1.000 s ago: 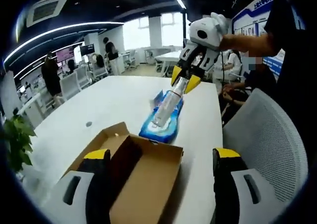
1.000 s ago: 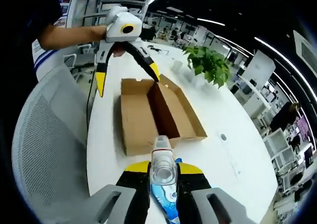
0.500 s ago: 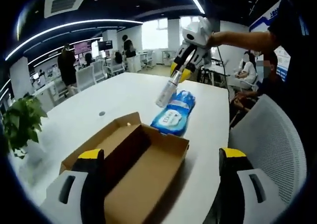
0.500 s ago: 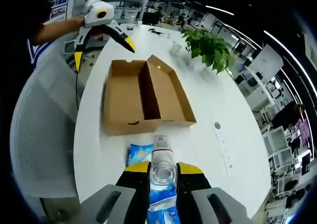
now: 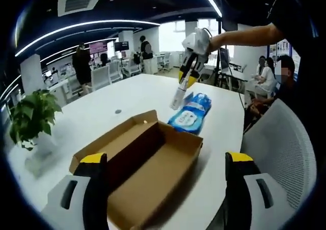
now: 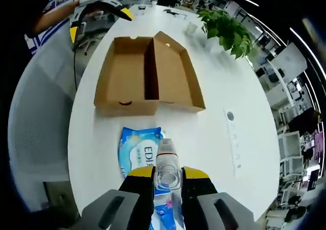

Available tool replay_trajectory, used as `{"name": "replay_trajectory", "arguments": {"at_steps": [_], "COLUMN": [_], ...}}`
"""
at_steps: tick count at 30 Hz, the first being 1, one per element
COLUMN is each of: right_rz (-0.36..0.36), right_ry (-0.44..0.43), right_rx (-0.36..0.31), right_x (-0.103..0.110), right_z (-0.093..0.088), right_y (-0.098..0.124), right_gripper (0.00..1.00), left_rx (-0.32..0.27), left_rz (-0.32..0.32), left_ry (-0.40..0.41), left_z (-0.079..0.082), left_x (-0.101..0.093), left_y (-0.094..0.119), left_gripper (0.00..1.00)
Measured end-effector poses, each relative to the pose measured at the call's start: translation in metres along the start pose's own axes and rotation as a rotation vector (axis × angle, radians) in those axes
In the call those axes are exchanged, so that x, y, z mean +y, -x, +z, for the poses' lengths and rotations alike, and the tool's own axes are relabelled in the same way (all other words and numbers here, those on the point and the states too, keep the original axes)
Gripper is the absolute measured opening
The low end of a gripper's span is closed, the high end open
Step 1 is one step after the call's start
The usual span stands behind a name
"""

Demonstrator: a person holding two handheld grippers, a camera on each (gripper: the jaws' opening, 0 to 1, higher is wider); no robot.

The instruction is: Operate the shoe box by opening the lid, removing the specified soft item, and placing it in the target area until the item is outside and the box remains undamaged.

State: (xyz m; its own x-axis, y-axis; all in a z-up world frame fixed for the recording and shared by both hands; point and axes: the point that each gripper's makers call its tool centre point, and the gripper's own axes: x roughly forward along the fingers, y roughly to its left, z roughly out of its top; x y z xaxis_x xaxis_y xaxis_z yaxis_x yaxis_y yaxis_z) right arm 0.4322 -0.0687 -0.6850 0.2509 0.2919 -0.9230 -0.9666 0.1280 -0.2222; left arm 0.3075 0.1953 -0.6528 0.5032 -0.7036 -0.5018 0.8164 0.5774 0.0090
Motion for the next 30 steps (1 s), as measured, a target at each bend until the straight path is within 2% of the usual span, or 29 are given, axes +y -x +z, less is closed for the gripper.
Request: {"name": "replay_trajectory", "arguments": {"at_steps": [13, 24, 30], "right_rz": [0.054, 0.094, 0.127], "right_ry": [0.062, 0.072, 0.094], "right_rx": [0.135, 0.201, 0.241], "right_x": [-0.02, -0.033, -0.031], "right_z": [-0.016, -0.028, -0.036], "right_y": [-0.034, -0.056, -0.066], "right_gripper": [0.15, 0.15, 0.15], "left_rx": [0.004, 0.003, -0.003], "left_rz": [0.053, 0.094, 0.11], "left_ry": [0.044, 0.09, 0.111], "left_z": [-0.014, -0.026, -0.029], "left_x": [0.012, 0.021, 0.024], "left_y": [0.017, 0.027, 0.031], "left_gripper": [1.0, 1.0, 1.0]}}
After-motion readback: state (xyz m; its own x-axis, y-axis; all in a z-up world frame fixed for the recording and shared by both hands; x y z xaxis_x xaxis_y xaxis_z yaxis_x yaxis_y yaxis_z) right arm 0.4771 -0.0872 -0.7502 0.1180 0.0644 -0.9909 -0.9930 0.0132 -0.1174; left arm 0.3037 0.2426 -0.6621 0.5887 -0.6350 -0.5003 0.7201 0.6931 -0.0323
